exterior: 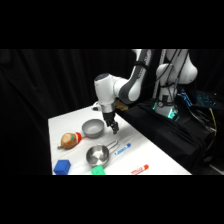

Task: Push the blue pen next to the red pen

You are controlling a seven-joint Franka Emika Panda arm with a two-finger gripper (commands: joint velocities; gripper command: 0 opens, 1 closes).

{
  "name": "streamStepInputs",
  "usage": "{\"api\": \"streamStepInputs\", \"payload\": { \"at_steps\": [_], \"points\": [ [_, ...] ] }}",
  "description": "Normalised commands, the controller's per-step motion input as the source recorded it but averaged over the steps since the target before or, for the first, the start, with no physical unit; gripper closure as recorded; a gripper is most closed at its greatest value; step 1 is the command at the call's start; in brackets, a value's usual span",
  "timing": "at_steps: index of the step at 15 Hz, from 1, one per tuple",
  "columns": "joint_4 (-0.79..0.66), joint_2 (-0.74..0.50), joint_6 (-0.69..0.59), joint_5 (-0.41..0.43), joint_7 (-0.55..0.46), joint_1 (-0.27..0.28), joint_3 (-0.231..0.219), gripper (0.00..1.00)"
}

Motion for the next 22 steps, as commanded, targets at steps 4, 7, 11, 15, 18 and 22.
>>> {"api": "streamStepInputs", "payload": {
  "at_steps": [4,7,11,15,18,22],
  "points": [
    [-0.1,0.08,0.28,-0.1,0.07,0.026,0.01,0.0],
    [-0.12,0.04,0.28,-0.092,0.06,0.009,0.009,0.0],
    [-0.13,0.03,0.31,-0.083,0.07,0.01,0.014,0.0],
    [-0.13,0.04,0.32,-0.13,0.15,0.085,-0.002,0.0],
    [-0.12,0.01,0.29,-0.197,0.24,0.183,-0.068,0.0],
    [-0.11,-0.03,0.23,-0.238,0.31,0.284,-0.159,0.0]
  ]
}}
